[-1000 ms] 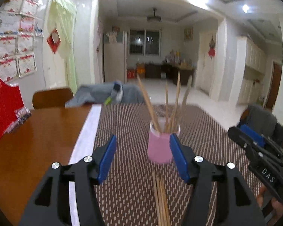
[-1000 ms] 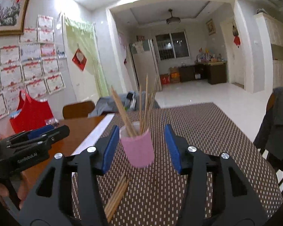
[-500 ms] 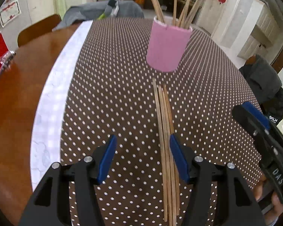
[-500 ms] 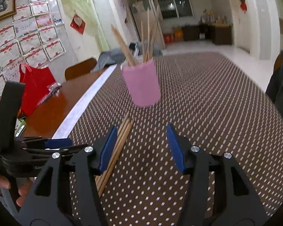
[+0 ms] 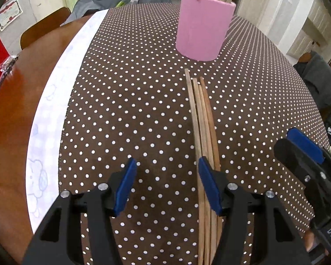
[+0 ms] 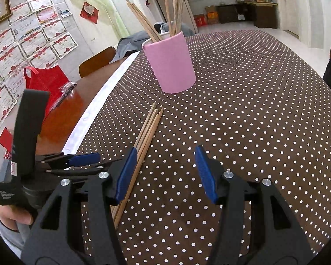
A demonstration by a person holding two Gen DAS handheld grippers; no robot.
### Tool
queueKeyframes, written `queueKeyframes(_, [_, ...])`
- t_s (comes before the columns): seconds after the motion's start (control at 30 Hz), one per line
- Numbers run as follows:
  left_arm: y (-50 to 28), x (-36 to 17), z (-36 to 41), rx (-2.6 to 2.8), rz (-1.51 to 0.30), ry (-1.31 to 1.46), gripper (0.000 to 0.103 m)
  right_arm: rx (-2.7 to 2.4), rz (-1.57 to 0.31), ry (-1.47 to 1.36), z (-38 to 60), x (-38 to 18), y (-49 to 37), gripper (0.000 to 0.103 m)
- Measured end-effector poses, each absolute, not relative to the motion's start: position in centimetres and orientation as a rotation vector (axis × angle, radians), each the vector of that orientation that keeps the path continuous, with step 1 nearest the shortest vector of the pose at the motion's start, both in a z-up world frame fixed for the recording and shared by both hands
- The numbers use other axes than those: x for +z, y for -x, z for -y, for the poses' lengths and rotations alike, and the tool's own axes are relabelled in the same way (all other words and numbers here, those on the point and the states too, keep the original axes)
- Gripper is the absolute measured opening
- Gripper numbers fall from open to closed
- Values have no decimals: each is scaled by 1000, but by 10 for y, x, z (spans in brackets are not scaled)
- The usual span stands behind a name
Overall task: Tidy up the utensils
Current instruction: 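Move both open tools back down to the remaining sticks on the cloth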
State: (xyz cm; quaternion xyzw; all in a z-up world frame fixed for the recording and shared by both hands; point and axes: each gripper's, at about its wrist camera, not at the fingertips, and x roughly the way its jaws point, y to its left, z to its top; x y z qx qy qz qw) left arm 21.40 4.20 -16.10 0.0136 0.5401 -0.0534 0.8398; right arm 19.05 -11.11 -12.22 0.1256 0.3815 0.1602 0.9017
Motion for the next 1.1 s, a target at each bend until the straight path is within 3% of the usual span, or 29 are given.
queueKeyframes(1.1, [-228,-160,-20,-68,-1085,-112,58,336,-808,-303,128,-118,-199,56])
